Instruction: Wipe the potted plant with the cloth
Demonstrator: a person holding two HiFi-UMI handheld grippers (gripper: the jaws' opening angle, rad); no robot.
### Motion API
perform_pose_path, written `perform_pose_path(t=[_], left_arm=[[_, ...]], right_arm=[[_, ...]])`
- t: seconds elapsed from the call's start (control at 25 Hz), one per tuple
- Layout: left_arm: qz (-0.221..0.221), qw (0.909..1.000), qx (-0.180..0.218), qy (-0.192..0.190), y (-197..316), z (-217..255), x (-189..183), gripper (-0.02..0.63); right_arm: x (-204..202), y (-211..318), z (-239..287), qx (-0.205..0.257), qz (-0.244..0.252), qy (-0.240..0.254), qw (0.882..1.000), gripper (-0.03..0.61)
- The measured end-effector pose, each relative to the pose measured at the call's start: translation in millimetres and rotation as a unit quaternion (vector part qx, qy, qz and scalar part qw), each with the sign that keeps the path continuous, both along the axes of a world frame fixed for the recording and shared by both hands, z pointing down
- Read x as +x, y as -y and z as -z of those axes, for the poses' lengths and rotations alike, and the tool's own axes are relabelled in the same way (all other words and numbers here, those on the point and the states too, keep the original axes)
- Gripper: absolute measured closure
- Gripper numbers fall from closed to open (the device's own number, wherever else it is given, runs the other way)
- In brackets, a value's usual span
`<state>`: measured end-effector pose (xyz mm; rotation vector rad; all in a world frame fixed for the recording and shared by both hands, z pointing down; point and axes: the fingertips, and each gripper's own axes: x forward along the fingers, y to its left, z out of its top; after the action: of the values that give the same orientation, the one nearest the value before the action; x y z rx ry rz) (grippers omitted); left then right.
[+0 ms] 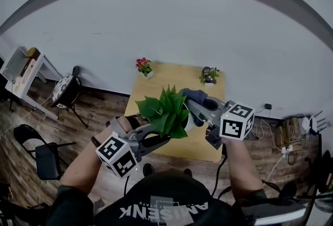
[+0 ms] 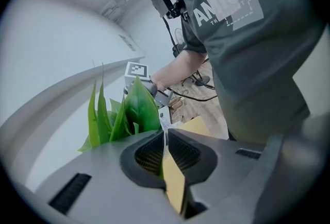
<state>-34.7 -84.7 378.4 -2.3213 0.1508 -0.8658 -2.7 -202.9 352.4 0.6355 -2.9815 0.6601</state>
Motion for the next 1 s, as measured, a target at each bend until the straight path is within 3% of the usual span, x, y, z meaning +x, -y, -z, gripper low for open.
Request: perform_pose_path(t=[0.6, 0.72, 0.84, 1.0], left_arm=[[-0.003, 0.9980, -0.043, -0.046, -6.2, 12.6, 0.7, 0.588], [-0.003, 0.9978, -0.043, -0.051, -3.9, 15.7, 1.7, 0.589], [-0.015, 0.9975, -0.052, -0.045, -8.5, 17.3, 2.4, 0.594], [-0.052, 0.9973, -0.053, 0.001, -25.5, 8.8, 3.6, 0.594]], right_arm=[[19.3, -4.9, -55.9, -0.083, 0.002, 0.020, 0.996, 0.535], [21.3, -10.1, -71.7, -0.097, 0.009, 0.006, 0.995, 0.535], [23.9, -15.3, -86.6, -0.097, 0.019, -0.023, 0.995, 0.535], [36.3, 1.1, -60.5, -0.076, 0.001, -0.003, 0.997, 0.534]])
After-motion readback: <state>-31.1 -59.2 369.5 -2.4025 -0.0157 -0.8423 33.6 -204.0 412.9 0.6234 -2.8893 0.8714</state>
